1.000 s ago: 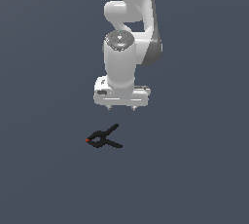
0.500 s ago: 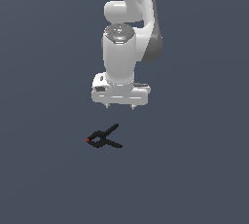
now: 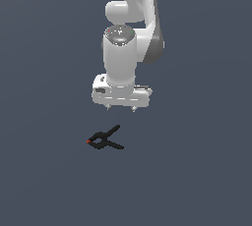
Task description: Pick up the object and move it to a goal position.
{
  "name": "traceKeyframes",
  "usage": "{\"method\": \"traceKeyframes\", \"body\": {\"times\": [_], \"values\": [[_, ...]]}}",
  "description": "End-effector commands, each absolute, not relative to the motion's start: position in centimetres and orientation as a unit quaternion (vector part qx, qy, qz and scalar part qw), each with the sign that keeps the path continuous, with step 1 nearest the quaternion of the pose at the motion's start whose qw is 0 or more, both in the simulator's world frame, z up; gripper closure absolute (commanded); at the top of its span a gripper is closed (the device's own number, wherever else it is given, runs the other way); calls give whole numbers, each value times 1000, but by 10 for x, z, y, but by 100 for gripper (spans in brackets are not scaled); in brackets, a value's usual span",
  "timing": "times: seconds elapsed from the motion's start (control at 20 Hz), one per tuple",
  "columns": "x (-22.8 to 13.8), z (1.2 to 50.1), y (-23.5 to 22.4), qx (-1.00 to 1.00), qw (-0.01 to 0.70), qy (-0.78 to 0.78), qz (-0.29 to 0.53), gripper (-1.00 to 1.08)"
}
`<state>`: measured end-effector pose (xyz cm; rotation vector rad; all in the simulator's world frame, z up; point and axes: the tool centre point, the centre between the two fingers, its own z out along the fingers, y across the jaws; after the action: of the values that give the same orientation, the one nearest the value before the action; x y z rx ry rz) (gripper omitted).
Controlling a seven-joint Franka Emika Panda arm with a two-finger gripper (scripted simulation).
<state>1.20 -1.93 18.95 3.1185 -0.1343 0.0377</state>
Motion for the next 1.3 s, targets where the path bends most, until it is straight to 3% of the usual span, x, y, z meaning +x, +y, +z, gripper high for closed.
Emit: {"method": "traceKeyframes", "body": {"times": [0.0, 1.25], "values": [[14, 187, -21, 998, 9, -57, 11, -92], [49, 126, -63, 919, -4, -394, 1, -92]]}}
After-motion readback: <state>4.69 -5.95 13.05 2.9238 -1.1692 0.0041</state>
